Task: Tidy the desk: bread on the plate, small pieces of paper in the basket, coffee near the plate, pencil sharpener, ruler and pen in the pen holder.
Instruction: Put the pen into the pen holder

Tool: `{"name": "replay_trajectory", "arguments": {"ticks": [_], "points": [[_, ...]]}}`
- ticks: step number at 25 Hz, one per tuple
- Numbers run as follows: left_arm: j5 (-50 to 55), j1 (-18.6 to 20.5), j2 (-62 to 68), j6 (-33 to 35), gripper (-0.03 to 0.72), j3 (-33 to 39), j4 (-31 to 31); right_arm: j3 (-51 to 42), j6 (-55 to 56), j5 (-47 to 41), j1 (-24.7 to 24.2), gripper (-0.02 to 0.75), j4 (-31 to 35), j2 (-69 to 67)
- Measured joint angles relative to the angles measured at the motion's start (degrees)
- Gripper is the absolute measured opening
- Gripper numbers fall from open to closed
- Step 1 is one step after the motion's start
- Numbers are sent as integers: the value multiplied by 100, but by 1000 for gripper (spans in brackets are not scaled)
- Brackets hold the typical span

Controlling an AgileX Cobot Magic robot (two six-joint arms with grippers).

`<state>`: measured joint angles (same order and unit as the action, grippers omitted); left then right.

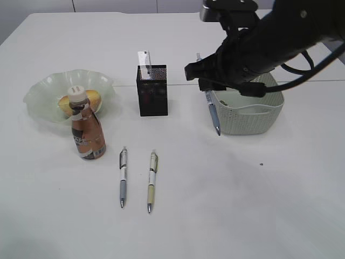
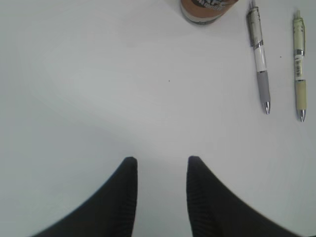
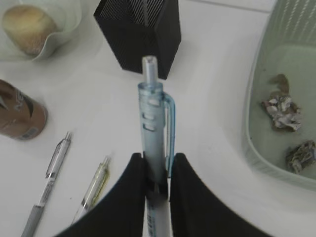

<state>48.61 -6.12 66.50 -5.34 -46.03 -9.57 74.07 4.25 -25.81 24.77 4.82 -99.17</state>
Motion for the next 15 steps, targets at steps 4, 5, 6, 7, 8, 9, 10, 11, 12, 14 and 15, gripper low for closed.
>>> {"name": "replay_trajectory", "arguments": {"ticks": [4,5,6,7,8,9,10,11,12,14,15], "points": [[60,0,0,0,253,0,-38,-511,-199,1021,-118,72,18,112],[102,0,0,0,253,0,-38,-535,-252,1189,-118,72,18,112],[113,0,0,0,253,0,-38,-545,-276,1422,-118,72,29,101],[125,0,0,0,253,0,-38,-544,-290,1674,-121,72,37,77],[137,0,0,0,253,0,-38,-544,-304,1926,-121,72,37,46],[145,0,0,0,253,0,-41,-544,-304,2119,-121,72,41,-6],[160,0,0,0,253,0,-41,-544,-308,2307,-121,72,50,-54],[160,0,0,0,253,0,-41,-522,-308,2466,-121,72,50,-120],[173,0,0,0,253,0,-41,-479,-320,2581,-141,72,50,-197],[173,0,0,0,253,0,-50,-370,-318,2874,-150,72,50,-341],[173,0,0,0,253,0,-50,-276,-274,2999,-172,72,50,-415]]}}
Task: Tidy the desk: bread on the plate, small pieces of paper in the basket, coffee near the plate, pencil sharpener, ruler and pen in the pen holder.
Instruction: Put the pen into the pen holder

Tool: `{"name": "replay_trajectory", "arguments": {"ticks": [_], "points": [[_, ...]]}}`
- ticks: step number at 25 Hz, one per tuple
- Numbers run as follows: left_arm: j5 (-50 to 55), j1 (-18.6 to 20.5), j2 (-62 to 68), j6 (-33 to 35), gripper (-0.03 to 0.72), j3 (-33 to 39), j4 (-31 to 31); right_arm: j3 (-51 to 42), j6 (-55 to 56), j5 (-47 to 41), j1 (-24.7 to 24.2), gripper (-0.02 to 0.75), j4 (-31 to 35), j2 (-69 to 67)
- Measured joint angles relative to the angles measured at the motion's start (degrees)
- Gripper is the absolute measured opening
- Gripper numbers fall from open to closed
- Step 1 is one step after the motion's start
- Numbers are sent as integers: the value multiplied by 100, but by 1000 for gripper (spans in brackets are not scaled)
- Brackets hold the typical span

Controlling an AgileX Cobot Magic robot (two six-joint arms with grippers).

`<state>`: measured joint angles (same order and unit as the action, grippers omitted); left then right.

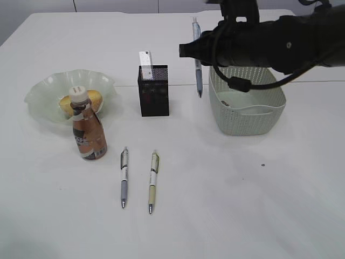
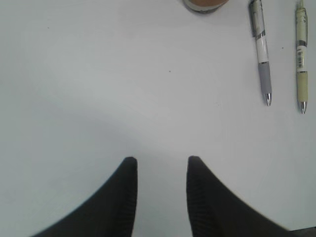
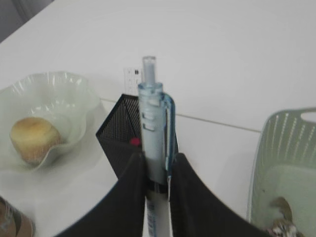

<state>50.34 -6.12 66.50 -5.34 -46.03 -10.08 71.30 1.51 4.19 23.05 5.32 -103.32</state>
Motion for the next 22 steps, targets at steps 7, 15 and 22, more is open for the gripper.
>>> {"name": "replay_trajectory", "arguments": {"ticks": [7,15,22], "points": [[0,0,0,0,253,0,-11,1082,766,460,-159,71,0,-751],[0,0,0,0,253,0,-31,1974,1969,875,-159,71,-487,-1665],[0,0,0,0,253,0,-31,2077,2824,1832,-159,71,-1308,-2162]]}}
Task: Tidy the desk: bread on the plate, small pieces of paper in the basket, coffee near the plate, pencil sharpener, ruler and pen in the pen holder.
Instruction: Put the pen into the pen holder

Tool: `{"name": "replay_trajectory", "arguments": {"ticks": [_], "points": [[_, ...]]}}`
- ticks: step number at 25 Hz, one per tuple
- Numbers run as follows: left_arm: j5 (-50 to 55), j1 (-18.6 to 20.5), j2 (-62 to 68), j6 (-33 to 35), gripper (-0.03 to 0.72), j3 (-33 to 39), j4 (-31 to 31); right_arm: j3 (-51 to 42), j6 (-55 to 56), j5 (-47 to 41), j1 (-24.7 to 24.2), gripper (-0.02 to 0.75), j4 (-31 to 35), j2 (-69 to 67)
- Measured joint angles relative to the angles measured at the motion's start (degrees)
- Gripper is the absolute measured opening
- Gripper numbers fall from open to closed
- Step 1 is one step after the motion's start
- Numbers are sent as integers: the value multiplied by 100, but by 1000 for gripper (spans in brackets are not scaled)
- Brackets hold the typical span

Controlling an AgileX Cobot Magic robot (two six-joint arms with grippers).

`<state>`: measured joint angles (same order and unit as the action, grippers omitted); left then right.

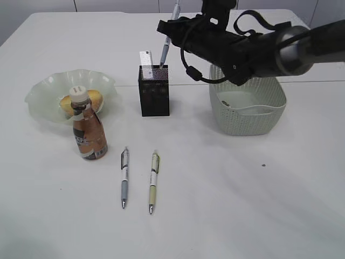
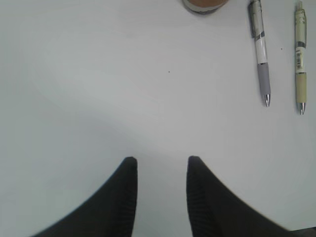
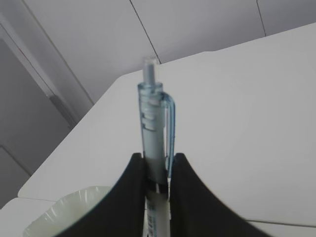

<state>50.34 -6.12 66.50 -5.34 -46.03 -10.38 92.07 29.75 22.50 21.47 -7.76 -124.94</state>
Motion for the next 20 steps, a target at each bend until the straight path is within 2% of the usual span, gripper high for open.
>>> {"name": "replay_trajectory", "arguments": {"ticks": [6,11,16,20], "points": [[0,0,0,0,253,0,0,28,35,557,0,70,-50,-299],[0,0,0,0,253,0,0,49,48,792,0,70,-64,-505],[0,0,0,0,253,0,0,180,48,808,0,71,-350,-665],[0,0,0,0,253,0,0,246,48,808,0,125,-590,-677]]}}
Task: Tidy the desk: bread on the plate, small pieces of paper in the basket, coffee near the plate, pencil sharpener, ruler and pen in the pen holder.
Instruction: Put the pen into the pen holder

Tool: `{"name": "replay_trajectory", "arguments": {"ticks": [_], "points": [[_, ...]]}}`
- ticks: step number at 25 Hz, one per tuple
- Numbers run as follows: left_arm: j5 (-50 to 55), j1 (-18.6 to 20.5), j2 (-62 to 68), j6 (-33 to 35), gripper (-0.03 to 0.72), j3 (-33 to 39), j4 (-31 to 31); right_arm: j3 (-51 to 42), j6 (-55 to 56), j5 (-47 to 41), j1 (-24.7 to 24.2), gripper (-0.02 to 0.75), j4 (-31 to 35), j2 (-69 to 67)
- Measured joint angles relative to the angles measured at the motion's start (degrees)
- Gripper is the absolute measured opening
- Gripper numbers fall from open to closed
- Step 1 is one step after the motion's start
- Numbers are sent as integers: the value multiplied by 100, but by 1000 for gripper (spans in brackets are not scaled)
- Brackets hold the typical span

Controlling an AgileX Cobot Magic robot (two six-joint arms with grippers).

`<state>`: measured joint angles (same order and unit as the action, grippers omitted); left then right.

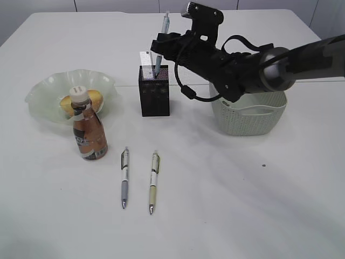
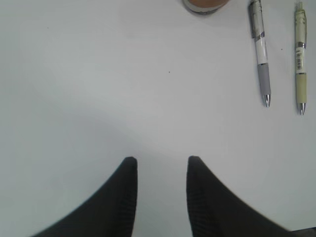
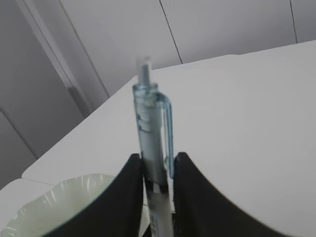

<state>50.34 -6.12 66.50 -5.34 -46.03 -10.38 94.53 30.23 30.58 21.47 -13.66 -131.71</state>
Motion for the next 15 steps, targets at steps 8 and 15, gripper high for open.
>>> {"name": "replay_trajectory", "arguments": {"ticks": [8,15], "points": [[0,0,0,0,253,0,0,0,0,0,0,354,-240,0],[0,0,0,0,248,0,0,0,63,-1425,-9,369,-664,474]]}}
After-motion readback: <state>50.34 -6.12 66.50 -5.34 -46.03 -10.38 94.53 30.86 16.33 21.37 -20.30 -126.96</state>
